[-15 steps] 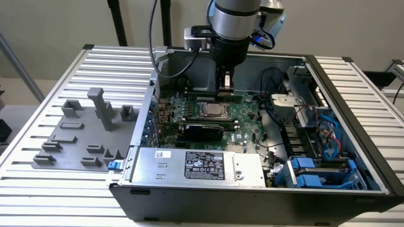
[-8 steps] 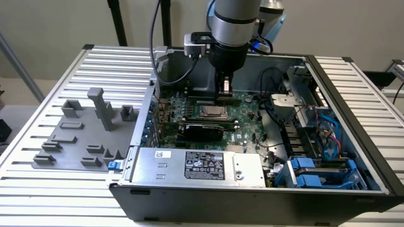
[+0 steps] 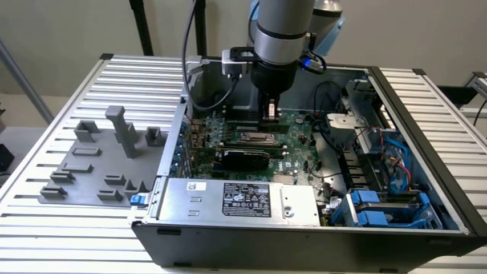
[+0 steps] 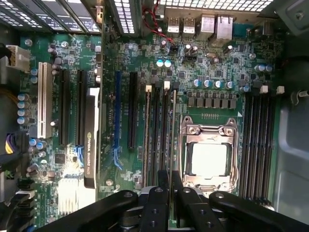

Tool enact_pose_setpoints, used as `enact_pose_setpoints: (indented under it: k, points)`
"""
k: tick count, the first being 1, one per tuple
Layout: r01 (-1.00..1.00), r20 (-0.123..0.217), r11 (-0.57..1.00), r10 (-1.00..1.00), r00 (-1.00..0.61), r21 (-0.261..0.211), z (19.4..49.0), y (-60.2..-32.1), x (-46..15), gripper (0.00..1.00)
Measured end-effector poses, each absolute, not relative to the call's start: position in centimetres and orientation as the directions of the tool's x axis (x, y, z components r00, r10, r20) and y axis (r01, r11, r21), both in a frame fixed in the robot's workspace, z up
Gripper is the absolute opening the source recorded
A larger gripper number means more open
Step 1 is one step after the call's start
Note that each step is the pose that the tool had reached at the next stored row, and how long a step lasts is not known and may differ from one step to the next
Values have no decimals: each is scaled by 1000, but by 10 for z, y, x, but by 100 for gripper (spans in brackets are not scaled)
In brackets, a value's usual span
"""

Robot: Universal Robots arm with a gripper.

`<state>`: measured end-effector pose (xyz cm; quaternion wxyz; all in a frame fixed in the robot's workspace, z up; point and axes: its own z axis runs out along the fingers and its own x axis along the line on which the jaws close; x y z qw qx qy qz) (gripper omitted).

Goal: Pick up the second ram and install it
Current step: 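Insert the second ram into the second slot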

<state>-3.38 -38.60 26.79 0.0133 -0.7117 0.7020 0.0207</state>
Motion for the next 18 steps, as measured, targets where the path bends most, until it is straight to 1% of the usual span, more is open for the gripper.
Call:
enact_pose_setpoints:
  k: [13,18]
  points:
    - [-1000,-48,-14,-999,13,12,244,-386,-34,14]
    - [-1000,-48,-14,-999,13,25,239,-386,-34,14]
